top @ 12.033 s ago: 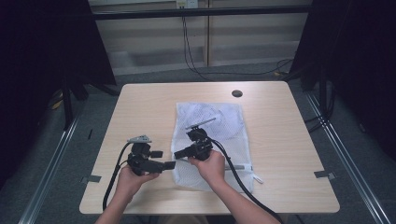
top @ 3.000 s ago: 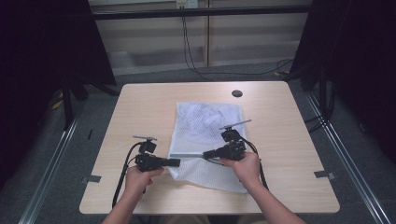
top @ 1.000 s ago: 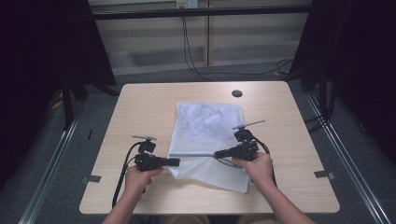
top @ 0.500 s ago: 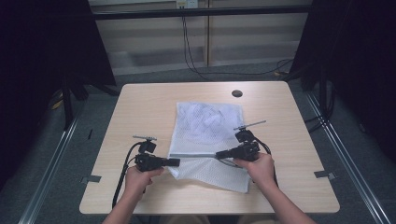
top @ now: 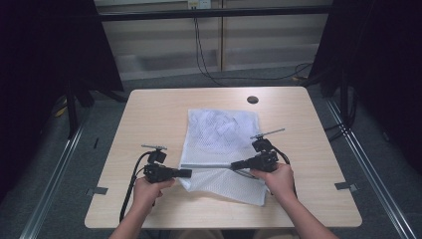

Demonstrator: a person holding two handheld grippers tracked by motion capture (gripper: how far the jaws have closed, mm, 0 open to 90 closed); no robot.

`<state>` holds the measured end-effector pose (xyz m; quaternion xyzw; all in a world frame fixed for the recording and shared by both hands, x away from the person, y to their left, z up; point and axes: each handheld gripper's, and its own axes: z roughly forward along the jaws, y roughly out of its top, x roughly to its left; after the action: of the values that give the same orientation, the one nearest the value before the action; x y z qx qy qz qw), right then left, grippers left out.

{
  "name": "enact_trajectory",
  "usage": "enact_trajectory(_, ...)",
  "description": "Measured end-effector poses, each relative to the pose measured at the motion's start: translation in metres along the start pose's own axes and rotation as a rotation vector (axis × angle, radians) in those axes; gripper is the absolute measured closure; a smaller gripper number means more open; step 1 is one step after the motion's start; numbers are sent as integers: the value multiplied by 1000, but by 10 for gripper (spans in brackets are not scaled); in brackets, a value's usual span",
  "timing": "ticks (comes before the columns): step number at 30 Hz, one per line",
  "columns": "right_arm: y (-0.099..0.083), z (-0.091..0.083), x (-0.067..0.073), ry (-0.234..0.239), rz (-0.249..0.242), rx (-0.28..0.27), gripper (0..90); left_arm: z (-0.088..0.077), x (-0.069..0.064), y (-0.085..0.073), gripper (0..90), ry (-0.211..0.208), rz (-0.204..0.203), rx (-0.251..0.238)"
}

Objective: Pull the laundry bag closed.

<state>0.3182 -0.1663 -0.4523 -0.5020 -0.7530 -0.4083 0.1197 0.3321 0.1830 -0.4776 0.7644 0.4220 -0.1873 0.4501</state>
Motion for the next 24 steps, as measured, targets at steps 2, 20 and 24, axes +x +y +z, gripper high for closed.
enact_trajectory(2,0,0,0,-1,4,-2,871,0,0,0,900,6,4,1)
enact_trajectory(20,-4,-11,-6,-15,4,-16,871,0,-1,0,900,6,4,-2)
enact_trajectory(24,-5,-11,-7,-11,5,-15,871,0,-1,0,900,7,-1,-7)
